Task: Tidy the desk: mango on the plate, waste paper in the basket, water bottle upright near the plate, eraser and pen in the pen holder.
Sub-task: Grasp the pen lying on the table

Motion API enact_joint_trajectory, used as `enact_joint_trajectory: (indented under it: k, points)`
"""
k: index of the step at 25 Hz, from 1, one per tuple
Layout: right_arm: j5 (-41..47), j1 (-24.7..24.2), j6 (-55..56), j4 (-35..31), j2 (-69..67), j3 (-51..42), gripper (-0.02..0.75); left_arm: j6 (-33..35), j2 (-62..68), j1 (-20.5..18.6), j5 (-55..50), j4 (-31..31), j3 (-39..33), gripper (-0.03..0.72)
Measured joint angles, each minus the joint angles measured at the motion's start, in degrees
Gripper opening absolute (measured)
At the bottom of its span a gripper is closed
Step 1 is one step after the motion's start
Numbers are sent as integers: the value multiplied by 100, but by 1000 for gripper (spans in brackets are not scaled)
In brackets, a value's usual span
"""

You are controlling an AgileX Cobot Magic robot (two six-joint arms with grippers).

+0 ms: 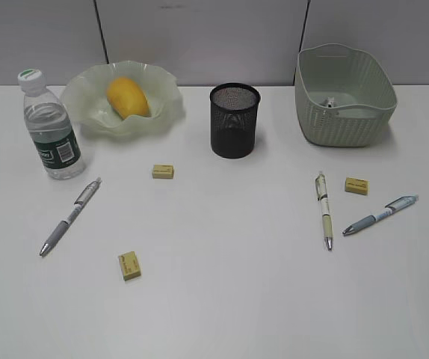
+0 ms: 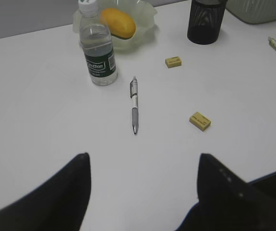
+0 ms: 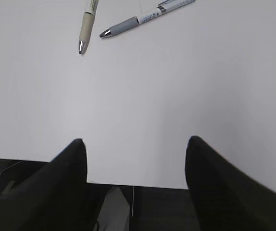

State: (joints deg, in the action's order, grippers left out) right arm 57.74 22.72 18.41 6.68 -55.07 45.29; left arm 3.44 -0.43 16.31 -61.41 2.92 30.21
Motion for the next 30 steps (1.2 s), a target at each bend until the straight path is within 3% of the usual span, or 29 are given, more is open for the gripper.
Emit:
enact_joint_trajectory:
  k: [9,13,21,30]
  points:
    - [-12,-19,555,11,-2551,1333,463,0,0,0,0,0,0,523]
    - [-156,-257,768,-128,-3270,1758,459,0,0,0,0,0,0,523]
    - [-628,-1117,1672,-703,-4107,1849,457,0,0,0,0,0,0,523]
    - [-1067,-1243,2391,-896,-4872,1853,428,0,0,0,6,0,0,523]
